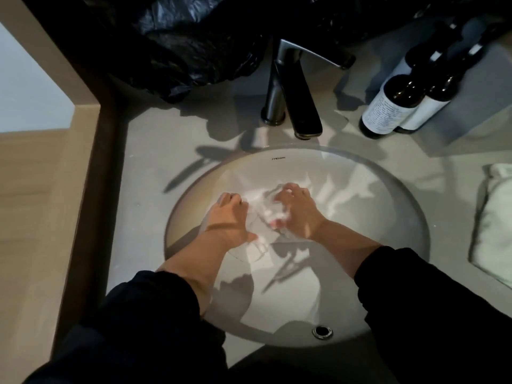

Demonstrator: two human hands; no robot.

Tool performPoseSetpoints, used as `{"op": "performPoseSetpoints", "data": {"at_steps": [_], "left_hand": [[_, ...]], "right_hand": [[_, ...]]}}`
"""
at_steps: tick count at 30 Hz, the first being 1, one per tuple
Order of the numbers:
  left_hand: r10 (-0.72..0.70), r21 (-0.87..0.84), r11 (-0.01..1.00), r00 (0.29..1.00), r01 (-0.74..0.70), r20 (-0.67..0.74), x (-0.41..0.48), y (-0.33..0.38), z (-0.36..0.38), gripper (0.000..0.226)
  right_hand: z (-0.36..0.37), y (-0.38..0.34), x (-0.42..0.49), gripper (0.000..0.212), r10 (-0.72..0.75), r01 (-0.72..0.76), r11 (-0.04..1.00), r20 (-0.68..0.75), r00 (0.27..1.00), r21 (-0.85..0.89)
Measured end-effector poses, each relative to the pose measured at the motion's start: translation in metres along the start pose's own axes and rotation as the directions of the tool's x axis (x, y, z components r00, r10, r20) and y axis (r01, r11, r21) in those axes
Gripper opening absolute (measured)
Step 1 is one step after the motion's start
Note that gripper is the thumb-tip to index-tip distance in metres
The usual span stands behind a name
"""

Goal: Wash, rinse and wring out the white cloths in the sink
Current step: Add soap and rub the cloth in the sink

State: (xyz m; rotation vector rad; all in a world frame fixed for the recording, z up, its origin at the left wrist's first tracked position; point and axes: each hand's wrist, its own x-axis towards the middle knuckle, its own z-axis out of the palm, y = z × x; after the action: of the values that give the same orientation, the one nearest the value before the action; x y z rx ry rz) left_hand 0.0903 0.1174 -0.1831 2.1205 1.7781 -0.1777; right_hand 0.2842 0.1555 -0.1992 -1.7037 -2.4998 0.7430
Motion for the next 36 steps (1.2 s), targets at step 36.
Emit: {"op": "performPoseSetpoints", "data": {"at_steps": [36], "left_hand": [[-0.091,-0.111,0.99,0.996,0.088,-0.016,-0.01,0.006,-0.001,0.072]], "right_hand": [[-0.145,-0.04,-0.013,0.025,0.534,0.048,0.289,-0.203,0.821,0.956]]}}
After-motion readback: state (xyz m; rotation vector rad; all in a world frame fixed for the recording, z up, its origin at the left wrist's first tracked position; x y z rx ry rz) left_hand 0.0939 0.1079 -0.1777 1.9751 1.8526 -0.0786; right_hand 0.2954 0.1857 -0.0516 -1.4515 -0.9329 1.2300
